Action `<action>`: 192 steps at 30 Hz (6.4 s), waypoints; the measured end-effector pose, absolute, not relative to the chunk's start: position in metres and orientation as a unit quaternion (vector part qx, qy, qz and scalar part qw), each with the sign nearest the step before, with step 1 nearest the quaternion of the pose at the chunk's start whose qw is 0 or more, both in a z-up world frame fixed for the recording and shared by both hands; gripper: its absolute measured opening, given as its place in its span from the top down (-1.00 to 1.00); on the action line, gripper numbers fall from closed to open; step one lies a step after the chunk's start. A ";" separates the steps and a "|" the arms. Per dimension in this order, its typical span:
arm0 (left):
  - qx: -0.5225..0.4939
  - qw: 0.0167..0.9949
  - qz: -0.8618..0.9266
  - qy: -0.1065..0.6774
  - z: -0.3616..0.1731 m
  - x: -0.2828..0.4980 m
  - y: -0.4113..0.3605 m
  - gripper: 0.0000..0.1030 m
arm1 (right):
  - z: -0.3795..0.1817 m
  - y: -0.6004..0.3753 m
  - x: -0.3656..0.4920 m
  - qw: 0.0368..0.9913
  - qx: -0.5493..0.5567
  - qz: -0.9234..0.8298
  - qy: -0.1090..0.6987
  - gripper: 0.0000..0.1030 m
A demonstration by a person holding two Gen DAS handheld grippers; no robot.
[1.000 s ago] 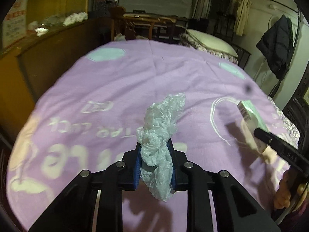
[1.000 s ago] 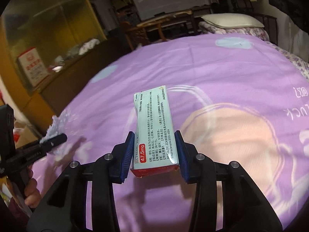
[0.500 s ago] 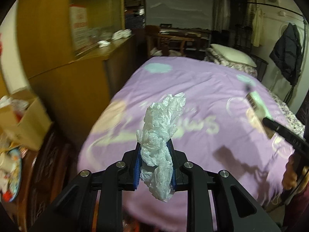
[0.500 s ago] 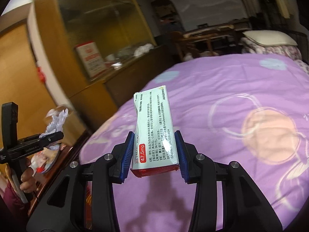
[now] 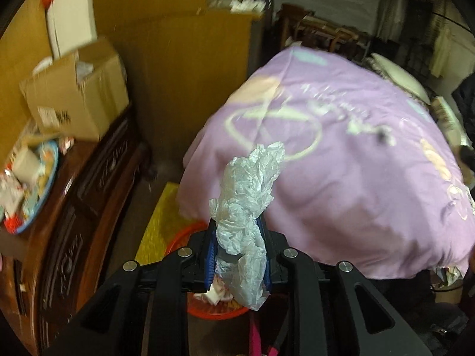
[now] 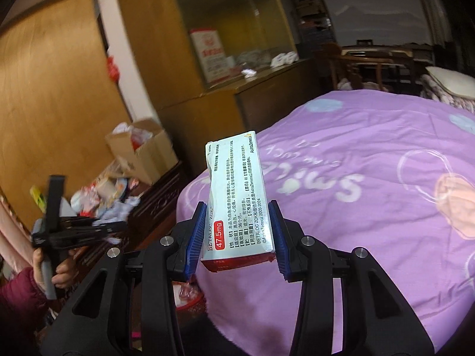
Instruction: Collect trash
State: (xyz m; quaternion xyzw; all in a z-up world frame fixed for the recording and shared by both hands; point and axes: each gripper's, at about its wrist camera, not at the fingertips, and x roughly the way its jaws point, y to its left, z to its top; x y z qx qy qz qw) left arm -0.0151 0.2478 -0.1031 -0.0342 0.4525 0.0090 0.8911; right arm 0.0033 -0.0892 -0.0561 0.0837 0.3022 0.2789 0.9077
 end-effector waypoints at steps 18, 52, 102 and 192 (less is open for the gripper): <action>-0.085 0.869 0.085 0.481 -0.169 -0.033 0.349 -0.71 | -0.112 0.077 0.013 0.818 -0.027 0.378 0.433 0.18; 0.009 0.850 0.086 0.520 -0.179 -0.078 0.316 -0.73 | -0.138 0.135 -0.008 0.781 -0.079 0.351 0.511 -0.43; -0.002 0.850 0.113 0.514 -0.205 -0.065 0.303 -0.83 | -0.181 0.136 -0.020 0.792 -0.130 0.287 0.523 -0.46; -0.002 0.847 0.112 0.521 -0.213 -0.065 0.304 -0.83 | -0.188 0.135 -0.025 0.783 -0.129 0.289 0.535 -0.46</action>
